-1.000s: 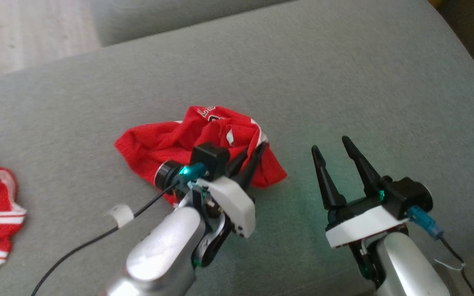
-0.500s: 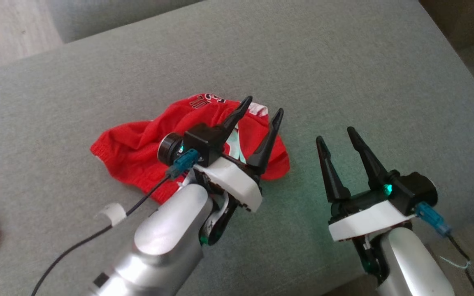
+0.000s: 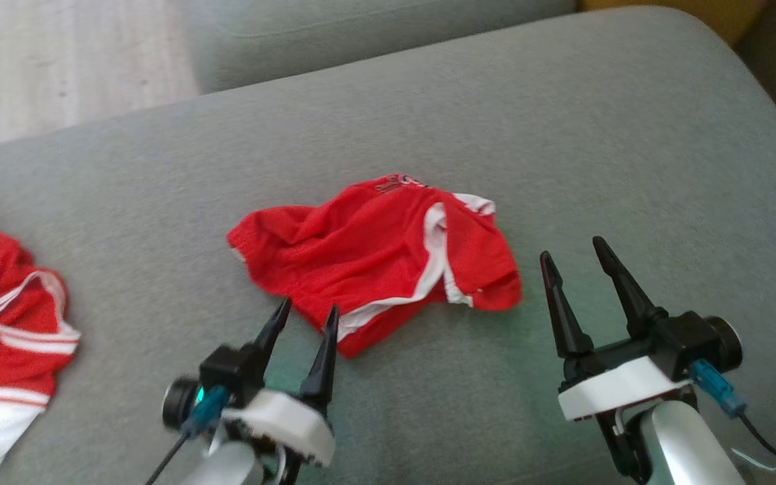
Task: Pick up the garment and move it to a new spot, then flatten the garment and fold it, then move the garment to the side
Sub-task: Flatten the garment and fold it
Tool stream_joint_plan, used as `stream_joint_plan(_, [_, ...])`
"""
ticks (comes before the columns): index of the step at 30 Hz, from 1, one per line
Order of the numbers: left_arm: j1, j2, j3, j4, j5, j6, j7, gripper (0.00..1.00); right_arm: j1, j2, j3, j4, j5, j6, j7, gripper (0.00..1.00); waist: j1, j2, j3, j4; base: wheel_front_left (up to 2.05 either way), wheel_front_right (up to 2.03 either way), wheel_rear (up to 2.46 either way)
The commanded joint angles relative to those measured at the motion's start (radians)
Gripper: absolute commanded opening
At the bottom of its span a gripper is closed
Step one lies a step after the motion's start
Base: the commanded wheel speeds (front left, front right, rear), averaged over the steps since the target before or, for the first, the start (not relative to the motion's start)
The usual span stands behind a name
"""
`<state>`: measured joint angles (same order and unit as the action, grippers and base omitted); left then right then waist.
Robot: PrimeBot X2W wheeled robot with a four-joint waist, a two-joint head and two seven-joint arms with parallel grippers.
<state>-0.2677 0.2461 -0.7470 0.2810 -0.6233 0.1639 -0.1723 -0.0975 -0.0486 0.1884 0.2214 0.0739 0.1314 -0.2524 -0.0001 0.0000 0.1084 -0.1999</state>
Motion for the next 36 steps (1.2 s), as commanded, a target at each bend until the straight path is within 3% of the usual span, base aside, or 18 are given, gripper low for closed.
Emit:
stream_joint_plan(1, [-0.008,0.019,0.048,-0.036,-0.018,0.009,-0.013,1.00,-0.019,-0.002,0.019,-0.035,-0.011,-0.001,-0.009,1.00,0.0001,0.0000,-0.012,0.034,0.00,0.00,0.00])
stream_joint_plan(4, [0.012,0.023,0.046,-0.024,-0.036,0.005,0.003,1.00,-0.021,-0.002,0.022,-0.035,-0.018,-0.001,-0.009,1.00,0.0001,0.0000,-0.002,0.055,0.00,0.00,0.00])
stream_joint_plan(12, [-0.014,-0.047,0.024,0.033,-0.122,-0.069,0.069,1.00,-0.047,-0.002,0.053,-0.030,-0.014,-0.001,-0.009,1.00,0.0001,0.0000,0.038,0.058,0.00,0.00,0.00])
stream_joint_plan(20, [-0.047,-0.067,0.015,0.098,-0.127,-0.088,0.070,1.00,-0.055,-0.002,0.054,-0.024,-0.010,-0.001,-0.009,1.00,0.0001,0.0000,0.050,0.028,0.00,0.00,0.00])
stream_joint_plan(21, [-0.050,-0.068,0.014,0.100,-0.126,-0.090,0.067,0.88,-0.055,-0.002,0.053,-0.024,-0.009,-0.001,-0.009,1.00,0.0001,0.0000,0.050,0.025,0.00,0.00,0.00])
stream_joint_plan(22, [-0.052,-0.069,0.013,0.100,-0.126,-0.092,0.066,0.45,-0.054,-0.002,0.053,-0.023,-0.008,-0.001,-0.009,1.00,0.0001,0.0000,0.050,0.022,0.00,0.00,0.00])
stream_joint_plan(23, [-0.054,-0.070,0.013,0.100,-0.127,-0.093,0.068,0.36,-0.054,-0.002,0.053,-0.023,-0.007,-0.001,-0.009,1.00,0.0001,0.0000,0.050,0.020,0.00,0.00,0.00])
stream_joint_plan(24, [-0.055,-0.069,0.013,0.100,-0.129,-0.093,0.069,0.18,-0.054,-0.002,0.054,-0.022,-0.005,-0.001,-0.009,1.00,0.0001,0.0000,0.049,0.017,0.00,0.00,0.00])
stream_joint_plan(26, [-0.056,-0.066,0.010,0.098,-0.131,-0.098,0.074,0.00,-0.055,-0.002,0.056,-0.021,0.000,-0.001,-0.009,1.00,0.0001,0.0000,0.049,0.010,0.00,0.00,0.00])
stream_joint_plan(36, [-0.110,-0.042,0.033,0.005,-0.182,-0.135,0.141,0.00,-0.066,-0.002,0.064,-0.023,0.022,-0.001,-0.009,1.00,0.0001,0.0000,0.035,-0.036,0.00,0.00,0.00])
